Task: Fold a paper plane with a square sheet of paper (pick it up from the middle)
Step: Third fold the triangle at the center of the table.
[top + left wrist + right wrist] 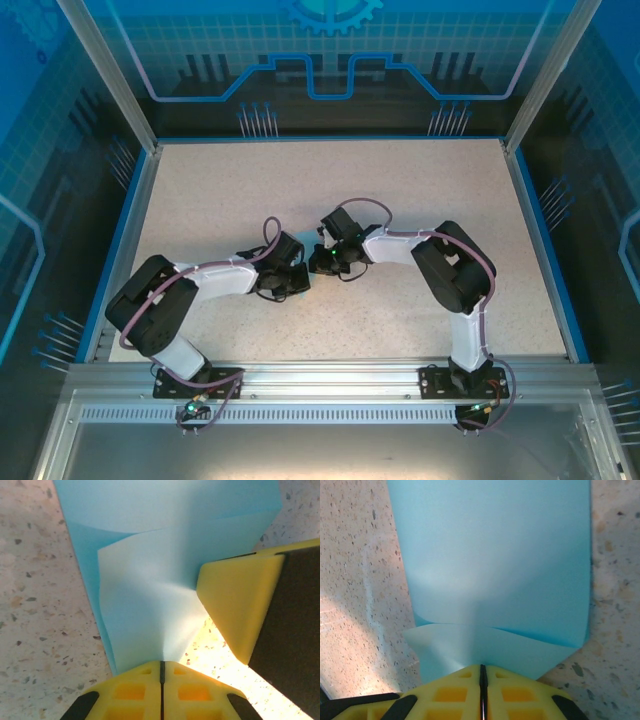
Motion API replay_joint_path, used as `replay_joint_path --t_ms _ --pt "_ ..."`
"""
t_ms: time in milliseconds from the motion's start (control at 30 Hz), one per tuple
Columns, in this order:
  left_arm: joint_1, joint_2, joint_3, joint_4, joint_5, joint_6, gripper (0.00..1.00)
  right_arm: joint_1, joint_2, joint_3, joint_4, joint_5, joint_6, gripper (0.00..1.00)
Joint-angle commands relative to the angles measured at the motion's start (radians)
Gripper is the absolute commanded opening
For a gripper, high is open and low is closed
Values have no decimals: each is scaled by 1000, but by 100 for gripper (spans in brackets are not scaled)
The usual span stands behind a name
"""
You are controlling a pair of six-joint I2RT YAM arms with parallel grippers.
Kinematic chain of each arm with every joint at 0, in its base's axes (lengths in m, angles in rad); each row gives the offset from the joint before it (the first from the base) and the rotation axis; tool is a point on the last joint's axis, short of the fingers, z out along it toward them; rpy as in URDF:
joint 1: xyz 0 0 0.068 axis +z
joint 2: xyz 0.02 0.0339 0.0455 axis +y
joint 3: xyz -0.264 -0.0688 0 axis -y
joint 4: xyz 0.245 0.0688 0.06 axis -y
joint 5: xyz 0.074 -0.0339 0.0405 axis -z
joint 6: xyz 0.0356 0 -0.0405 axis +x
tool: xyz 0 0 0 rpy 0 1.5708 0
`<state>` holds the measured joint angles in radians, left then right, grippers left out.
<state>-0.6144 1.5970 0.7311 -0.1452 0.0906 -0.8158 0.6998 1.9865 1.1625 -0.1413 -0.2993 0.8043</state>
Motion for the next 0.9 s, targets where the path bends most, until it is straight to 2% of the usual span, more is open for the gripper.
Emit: replay_joint_path --t_ms 0,400,733,867 --pt "-4 20 -30 -63 -54 -21 2 21 -39 10 -3 -50 -17 6" --pt "-3 8 -52 -51 -49 -35 0 48 19 5 -15 -28 11 4" --pt "-5 -59 -108 -45 -6 -59 1 8 73 -24 -1 9 58 4" --pt "-26 -83 -114 -129 6 -22 4 3 75 -29 -9 23 61 4"
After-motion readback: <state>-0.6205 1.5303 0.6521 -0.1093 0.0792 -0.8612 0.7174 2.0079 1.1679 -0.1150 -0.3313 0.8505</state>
